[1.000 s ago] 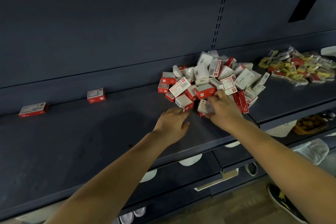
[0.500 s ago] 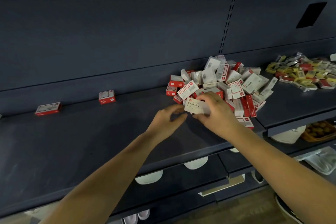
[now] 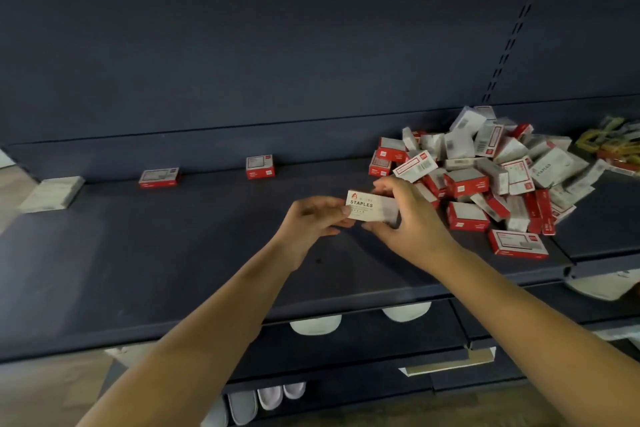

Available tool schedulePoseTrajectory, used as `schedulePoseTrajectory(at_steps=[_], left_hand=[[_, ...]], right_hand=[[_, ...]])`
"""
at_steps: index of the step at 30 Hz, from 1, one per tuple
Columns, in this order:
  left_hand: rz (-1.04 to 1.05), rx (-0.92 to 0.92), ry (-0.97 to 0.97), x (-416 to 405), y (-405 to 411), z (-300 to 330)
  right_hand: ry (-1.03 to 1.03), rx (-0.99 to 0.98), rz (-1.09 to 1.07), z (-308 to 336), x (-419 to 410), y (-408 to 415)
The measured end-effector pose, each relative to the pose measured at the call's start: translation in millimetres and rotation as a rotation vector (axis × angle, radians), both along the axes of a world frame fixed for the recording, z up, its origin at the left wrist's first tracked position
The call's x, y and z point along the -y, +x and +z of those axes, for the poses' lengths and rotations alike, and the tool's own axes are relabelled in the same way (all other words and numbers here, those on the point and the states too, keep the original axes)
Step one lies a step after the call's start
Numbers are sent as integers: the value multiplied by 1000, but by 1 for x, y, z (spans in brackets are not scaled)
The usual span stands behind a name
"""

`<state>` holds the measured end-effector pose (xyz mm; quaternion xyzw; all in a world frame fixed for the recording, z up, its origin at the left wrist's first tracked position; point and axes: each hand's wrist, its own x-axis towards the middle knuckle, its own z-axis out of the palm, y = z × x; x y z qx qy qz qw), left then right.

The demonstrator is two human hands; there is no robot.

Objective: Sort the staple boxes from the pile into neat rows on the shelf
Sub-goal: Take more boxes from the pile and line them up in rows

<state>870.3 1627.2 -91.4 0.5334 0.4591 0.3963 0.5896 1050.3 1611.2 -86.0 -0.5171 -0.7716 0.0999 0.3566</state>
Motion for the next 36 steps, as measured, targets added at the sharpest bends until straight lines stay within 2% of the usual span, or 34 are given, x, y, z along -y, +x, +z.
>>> schedulePoseTrajectory(at_steps=[8, 11, 13, 15, 17, 20, 30, 36], left_hand=[[149, 84, -54, 4, -74, 6], [180, 38, -20, 5, -102, 9], [229, -161, 149, 3, -121, 10], [242, -516, 447, 0, -143, 10], [165, -794, 764, -3, -166, 9], [68, -999, 991, -5, -195, 8], [-22, -1241, 1045, -1, -294, 10], [-158, -1335, 958, -9, -349, 11]], right_hand=[[85, 97, 97, 2, -13, -65], [48, 108, 126, 6, -20, -91], [28, 119, 145, 6, -25, -111], [8, 124, 175, 6, -29, -135], [4, 130, 205, 6, -32, -161], [-4, 180, 240, 7, -35, -197], [-51, 232, 320, 5, -41, -300], [-53, 364, 373, 6, -49, -348]])
